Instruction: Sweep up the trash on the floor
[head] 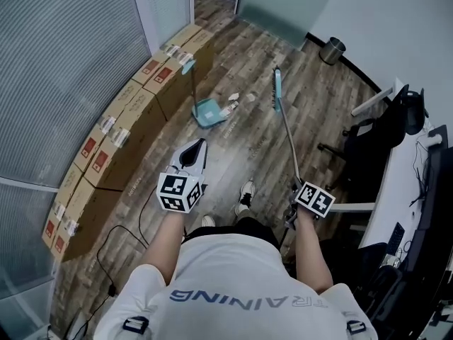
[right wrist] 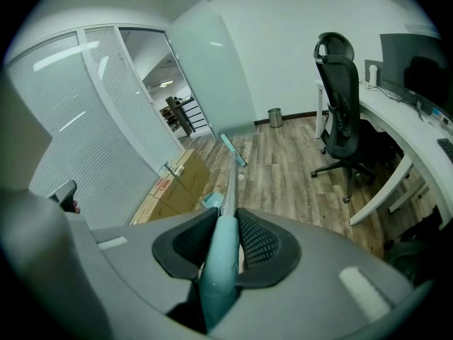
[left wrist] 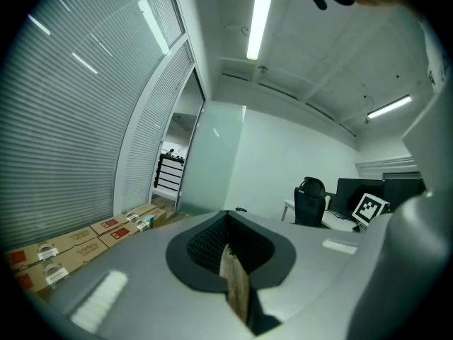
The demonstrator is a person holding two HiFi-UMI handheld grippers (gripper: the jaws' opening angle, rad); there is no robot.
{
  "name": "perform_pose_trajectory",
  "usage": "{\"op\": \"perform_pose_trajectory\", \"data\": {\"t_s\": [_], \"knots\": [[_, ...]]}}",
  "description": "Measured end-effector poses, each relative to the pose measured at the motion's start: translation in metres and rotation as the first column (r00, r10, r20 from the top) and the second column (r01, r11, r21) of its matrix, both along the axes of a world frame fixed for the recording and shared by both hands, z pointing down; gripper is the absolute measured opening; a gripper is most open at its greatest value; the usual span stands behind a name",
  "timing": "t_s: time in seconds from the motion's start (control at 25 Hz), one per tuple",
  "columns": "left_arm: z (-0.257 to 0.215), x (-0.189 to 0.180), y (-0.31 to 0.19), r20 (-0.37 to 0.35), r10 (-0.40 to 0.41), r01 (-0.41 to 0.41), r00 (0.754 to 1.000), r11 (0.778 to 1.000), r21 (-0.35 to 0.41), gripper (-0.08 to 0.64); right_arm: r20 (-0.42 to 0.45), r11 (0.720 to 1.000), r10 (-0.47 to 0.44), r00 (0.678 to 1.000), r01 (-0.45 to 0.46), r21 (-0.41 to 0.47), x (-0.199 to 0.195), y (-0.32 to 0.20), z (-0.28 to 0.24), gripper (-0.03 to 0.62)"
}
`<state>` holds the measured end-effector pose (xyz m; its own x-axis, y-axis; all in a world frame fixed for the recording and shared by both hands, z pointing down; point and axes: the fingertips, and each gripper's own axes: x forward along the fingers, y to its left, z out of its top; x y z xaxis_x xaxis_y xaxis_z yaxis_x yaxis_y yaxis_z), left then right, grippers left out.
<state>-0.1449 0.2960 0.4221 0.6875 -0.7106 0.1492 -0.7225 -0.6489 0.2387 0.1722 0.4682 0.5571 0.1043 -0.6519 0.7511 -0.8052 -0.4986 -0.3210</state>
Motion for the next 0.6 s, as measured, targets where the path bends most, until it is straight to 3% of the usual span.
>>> {"op": "perform_pose_trajectory", "data": {"t_s": [0.32, 0.6], "knots": [[-0.005, 0.027, -0.063, 0.038, -0.037, 0.037, 0.999, 0.999, 0.004, 0.002, 0.042, 0.999, -0.047, 0.998, 0.048, -0.022, 0.027, -0.072, 0.017, 0.106], [-0.011, 0.084, -0.125, 0.055, -0.071, 0.071, 0.996, 0.997, 0.006, 0.002, 0.069, 0.994, -0.105, 0.992, 0.107, -0.027, 0.079, -0.148, 0.022, 0.106]]}}
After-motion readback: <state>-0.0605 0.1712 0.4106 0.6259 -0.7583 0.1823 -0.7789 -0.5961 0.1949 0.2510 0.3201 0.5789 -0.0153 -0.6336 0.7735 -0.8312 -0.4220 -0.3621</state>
